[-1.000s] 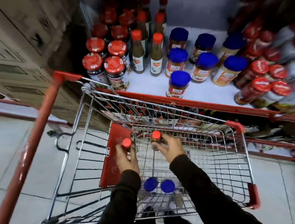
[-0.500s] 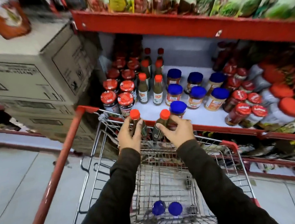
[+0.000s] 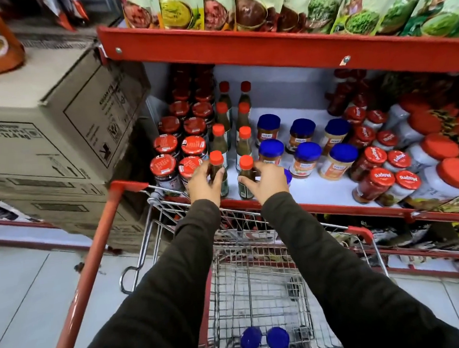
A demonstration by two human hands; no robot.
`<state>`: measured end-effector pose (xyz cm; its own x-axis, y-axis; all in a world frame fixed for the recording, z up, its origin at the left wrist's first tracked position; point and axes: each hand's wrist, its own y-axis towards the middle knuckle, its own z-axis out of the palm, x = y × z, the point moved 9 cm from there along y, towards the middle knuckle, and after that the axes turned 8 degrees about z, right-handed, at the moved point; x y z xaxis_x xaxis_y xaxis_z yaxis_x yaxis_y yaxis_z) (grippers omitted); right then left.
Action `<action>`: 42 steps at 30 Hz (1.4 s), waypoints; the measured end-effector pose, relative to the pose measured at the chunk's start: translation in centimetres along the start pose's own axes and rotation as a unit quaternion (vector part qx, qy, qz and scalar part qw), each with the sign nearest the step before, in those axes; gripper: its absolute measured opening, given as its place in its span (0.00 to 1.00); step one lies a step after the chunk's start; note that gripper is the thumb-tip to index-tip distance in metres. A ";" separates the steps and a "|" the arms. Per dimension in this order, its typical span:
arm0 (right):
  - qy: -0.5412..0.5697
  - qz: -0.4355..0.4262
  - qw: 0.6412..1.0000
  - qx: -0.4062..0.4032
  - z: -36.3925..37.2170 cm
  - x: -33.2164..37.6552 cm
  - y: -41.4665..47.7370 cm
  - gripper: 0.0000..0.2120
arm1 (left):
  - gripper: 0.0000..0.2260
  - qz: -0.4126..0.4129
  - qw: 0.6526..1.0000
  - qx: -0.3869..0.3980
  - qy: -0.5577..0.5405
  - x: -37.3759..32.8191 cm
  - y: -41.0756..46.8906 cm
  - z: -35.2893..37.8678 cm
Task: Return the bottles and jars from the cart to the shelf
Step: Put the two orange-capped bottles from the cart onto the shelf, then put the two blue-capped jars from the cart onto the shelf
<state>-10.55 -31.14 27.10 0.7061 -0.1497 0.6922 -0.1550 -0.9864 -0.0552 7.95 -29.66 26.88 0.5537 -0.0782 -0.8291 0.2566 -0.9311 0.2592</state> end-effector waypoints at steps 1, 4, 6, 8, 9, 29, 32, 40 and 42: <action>-0.009 0.001 1.000 0.000 0.1 -0.1 0.1 0.14 | 0.16 0.000 1.000 0.007 0.007 0.2 0.0 0.3; -0.014 0.008 1.000 0.000 0.3 -0.3 0.3 0.15 | 0.15 0.003 1.000 0.020 0.017 0.6 0.0 0.8; -0.014 0.013 1.000 -0.003 0.3 -0.4 0.3 0.14 | 0.14 0.001 1.000 0.023 0.015 0.6 0.1 0.9; -0.009 0.022 1.000 -0.004 0.2 -0.4 0.3 0.12 | 0.14 -0.006 1.000 0.023 0.015 0.6 0.1 0.9; -0.001 0.026 1.000 -0.004 0.2 -0.4 0.3 0.12 | 0.14 -0.010 1.000 0.022 0.013 0.6 0.1 0.9; 0.070 -0.011 0.997 -0.009 -0.3 -8.1 -7.9 0.14 | 0.11 -0.042 0.997 -0.013 -0.056 3.6 -12.1 3.1; -0.010 -0.016 0.999 0.035 1.7 -11.9 -10.0 0.14 | 0.09 -0.072 0.994 0.076 0.011 6.3 -15.9 5.3; -0.227 0.034 0.912 0.339 10.6 -23.4 -17.8 0.26 | 0.11 -0.121 0.931 0.323 0.122 13.0 -26.4 8.7; -0.272 0.025 0.873 0.404 13.0 -25.6 -19.8 0.28 | 0.18 -0.141 0.893 0.398 0.158 15.0 -28.9 9.9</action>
<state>-16.60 -8.67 1.06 0.9702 0.0122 0.2421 0.1875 -0.6711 -0.7173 0.98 -7.43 2.04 0.7840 0.1870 -0.5919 -0.1529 -0.8660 -0.4761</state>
